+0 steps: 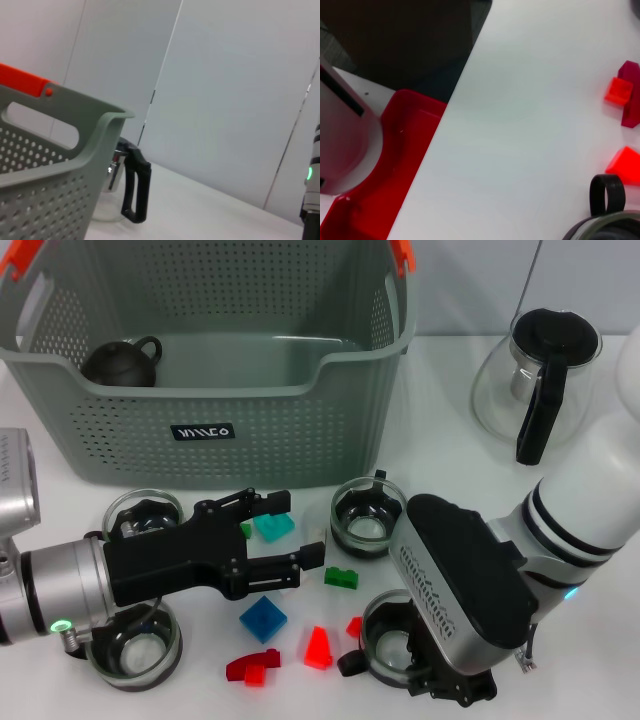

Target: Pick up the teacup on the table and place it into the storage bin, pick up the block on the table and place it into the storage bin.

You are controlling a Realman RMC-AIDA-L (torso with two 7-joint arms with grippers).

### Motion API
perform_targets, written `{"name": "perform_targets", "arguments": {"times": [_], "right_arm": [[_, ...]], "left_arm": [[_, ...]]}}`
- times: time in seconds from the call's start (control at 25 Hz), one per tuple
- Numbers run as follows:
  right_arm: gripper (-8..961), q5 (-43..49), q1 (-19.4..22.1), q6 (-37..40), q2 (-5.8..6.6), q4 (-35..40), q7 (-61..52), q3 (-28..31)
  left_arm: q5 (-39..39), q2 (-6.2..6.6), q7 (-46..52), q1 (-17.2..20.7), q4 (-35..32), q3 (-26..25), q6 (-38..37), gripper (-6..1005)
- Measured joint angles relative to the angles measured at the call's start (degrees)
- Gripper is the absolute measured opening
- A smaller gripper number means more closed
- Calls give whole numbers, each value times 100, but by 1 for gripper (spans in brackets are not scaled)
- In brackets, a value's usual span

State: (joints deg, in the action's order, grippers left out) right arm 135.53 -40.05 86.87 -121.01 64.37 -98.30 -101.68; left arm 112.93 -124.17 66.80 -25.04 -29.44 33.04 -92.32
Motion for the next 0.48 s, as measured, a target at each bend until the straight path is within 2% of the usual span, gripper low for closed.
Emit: {"name": "perform_targets", "arguments": {"times": [0.08,0.24,0.48], "right_arm": [[63,-1,98,42,18,210,-169,71],[66,-7,203,162,31,437,-395,281],[70,-138,436,716,57,809,-821,1102]], "left_arm": [[0,0,11,-9,-12,0,-79,875],[0,37,35,-35,-59,0,-222,875],[42,85,47,-4,-208,0,-422,875]]}}
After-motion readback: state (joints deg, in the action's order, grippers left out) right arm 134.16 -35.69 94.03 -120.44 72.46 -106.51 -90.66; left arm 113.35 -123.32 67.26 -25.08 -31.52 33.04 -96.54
